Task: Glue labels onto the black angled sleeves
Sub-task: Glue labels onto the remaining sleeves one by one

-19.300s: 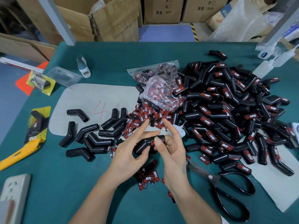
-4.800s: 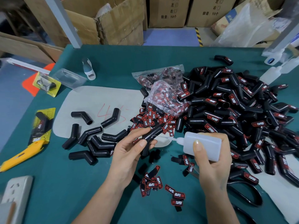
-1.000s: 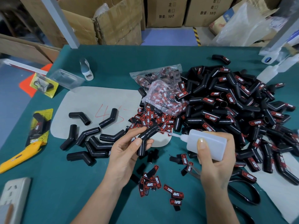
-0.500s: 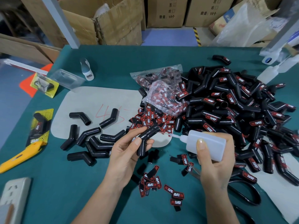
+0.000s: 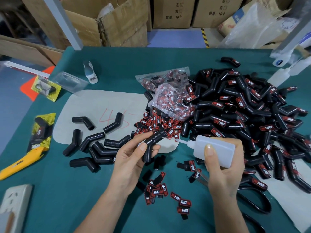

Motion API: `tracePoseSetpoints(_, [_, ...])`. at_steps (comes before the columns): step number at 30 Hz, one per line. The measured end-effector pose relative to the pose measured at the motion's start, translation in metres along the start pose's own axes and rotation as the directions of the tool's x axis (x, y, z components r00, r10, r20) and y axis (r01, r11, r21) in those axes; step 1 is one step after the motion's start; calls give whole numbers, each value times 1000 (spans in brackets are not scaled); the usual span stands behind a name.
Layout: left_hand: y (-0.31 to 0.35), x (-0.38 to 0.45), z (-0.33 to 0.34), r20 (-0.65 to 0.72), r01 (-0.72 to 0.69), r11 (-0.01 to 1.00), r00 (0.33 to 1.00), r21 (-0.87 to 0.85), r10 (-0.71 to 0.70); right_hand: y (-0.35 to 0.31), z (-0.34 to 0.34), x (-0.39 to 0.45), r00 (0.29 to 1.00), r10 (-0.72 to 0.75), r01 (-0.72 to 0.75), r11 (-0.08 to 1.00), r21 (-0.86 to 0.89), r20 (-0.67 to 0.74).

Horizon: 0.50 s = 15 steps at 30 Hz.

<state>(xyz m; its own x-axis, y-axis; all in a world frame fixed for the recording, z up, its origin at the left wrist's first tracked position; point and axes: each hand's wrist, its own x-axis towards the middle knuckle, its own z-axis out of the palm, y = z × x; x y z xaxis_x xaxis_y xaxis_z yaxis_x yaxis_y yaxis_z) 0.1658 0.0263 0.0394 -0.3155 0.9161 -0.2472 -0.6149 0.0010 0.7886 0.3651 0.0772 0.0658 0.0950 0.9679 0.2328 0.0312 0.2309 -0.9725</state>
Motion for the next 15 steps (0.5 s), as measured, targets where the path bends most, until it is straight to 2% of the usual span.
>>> tracePoseSetpoints(11, [0,1,-3,46,11,1000,999,15,-12,1,0,-2,1000,12,-12,1000,0,9])
tracePoseSetpoints(15, [-1,0,-3,48,14,1000,999,16,-14,-2,3,-2,999,-28,29,1000,-11,38])
